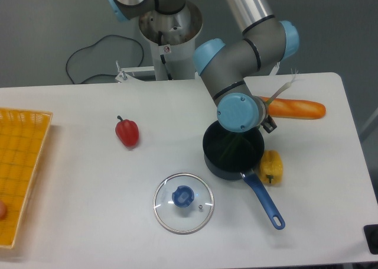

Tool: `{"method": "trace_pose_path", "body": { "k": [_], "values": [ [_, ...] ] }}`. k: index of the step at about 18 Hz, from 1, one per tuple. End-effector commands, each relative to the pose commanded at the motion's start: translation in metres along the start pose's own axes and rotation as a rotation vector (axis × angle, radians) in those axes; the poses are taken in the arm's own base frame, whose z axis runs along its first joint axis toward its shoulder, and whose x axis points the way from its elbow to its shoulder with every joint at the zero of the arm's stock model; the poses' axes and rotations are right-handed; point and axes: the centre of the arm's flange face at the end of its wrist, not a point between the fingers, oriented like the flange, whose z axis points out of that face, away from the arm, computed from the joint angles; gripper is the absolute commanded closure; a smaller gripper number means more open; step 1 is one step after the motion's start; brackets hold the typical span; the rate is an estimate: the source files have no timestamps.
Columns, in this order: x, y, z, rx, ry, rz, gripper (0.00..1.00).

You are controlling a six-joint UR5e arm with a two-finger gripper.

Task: Place the green onion in the pot
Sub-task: 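Push the gripper down into the pot to seat the onions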

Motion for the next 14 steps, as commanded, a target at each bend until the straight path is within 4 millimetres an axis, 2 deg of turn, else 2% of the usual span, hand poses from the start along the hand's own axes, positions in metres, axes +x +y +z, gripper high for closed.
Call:
{"method": "trace_pose_path", "body": {
  "k": [14],
  "values": [
    [-0.0019, -0.0048, -0.0022, 0.005, -0.020, -0.004, 0.79]
  ]
}}
